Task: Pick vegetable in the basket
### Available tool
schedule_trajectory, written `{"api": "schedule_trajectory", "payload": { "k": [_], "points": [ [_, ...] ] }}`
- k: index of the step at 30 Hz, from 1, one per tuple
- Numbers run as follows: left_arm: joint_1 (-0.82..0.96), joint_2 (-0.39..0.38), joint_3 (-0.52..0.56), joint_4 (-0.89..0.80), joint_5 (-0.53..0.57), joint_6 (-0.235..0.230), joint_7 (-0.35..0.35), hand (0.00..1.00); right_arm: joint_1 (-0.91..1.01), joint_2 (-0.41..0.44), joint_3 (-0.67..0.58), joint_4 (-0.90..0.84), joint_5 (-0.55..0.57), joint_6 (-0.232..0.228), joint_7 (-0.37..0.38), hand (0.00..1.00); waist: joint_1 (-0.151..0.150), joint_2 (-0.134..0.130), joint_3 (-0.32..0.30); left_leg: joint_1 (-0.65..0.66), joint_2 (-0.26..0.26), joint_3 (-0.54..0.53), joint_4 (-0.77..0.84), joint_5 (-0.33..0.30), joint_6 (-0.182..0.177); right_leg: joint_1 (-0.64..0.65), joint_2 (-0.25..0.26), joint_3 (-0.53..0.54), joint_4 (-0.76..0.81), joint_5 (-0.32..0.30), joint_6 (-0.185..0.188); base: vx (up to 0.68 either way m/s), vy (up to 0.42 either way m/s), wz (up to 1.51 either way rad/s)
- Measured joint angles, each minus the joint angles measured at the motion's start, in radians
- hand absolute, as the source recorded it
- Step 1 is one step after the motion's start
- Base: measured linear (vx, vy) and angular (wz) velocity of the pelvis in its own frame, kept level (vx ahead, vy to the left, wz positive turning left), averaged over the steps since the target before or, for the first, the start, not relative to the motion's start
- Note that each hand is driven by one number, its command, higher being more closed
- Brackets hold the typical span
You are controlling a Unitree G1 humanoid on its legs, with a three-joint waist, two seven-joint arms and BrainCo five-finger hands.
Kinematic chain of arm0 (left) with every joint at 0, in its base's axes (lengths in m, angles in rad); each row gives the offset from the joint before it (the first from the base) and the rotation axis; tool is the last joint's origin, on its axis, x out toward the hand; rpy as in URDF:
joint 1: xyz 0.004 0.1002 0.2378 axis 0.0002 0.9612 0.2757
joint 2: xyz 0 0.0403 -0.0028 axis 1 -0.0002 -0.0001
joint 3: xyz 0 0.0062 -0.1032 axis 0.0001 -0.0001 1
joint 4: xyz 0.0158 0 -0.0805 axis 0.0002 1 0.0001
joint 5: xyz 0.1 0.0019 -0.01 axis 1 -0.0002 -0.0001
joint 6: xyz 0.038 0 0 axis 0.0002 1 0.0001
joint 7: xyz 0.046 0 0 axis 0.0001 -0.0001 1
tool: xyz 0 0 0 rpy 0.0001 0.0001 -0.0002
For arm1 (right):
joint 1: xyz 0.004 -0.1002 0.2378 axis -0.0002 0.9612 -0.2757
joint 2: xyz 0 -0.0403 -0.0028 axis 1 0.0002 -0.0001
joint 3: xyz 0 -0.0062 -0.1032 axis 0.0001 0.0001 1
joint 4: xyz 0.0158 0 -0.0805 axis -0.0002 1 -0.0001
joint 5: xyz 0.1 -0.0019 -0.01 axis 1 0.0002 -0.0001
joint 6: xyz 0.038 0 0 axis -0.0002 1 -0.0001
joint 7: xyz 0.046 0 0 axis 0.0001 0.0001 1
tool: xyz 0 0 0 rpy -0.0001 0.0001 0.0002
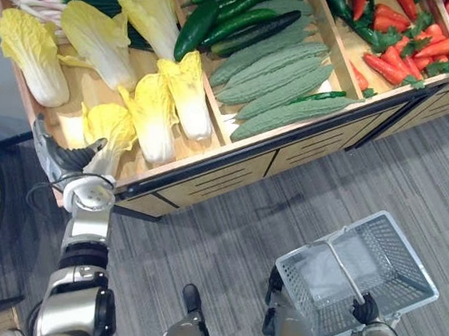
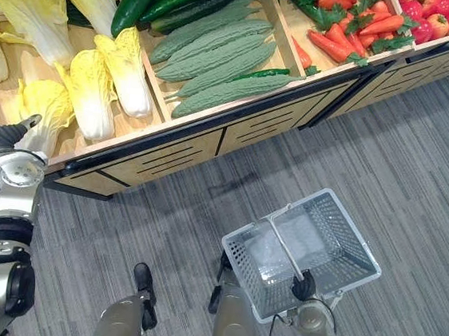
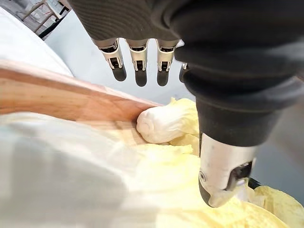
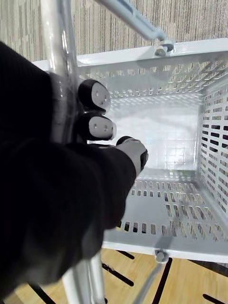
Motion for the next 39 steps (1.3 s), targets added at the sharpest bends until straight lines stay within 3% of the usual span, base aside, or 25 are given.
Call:
{"api": "schedule_trajectory", "payload": {
  "k": [19, 28, 29, 39],
  "points": [
    [0.003, -0.004, -0.049, 0.103, 0.073, 0.046, -0.050, 0.00, -0.016, 0.000, 0.008, 0.002, 0.008, -0.012, -0.012, 1.00, 0.001, 0.005, 0.023, 0.000, 0.007, 0.022, 0.000, -0.014, -0.010, -0.021, 0.012, 0.030, 0.003, 0.001, 0.000, 0.01, -0.005, -0.05],
    [-0.061, 0.085, -0.118, 0.230, 0.219, 0.087, -0.191, 0.00, -0.042, -0.020, 0.009, 0.004, 0.011, -0.012, 0.000, 1.00, 0.005, 0.015, 0.045, 0.000, 0.006, 0.026, 0.000, -0.017, -0.015, -0.026, 0.012, 0.038, 0.003, 0.002, 0.001, 0.00, -0.002, -0.01],
    [-0.066, 0.089, -0.118, 0.239, 0.219, 0.089, -0.194, 1.00, -0.043, -0.020, 0.009, 0.005, 0.011, -0.011, 0.000, 1.00, 0.006, 0.015, 0.045, 0.000, 0.006, 0.027, 0.000, -0.017, -0.015, -0.027, 0.013, 0.039, 0.003, 0.002, 0.001, 0.00, -0.010, -0.08],
    [-0.130, 0.141, -0.119, 0.327, 0.259, 0.109, -0.245, 1.00, -0.064, -0.027, 0.009, 0.035, 0.013, -0.012, 0.024, 1.00, 0.010, 0.015, 0.045, 0.001, 0.004, 0.046, 0.000, -0.017, -0.015, -0.037, 0.014, 0.057, 0.001, 0.010, 0.002, 0.00, -0.003, -0.04]
  ]
}}
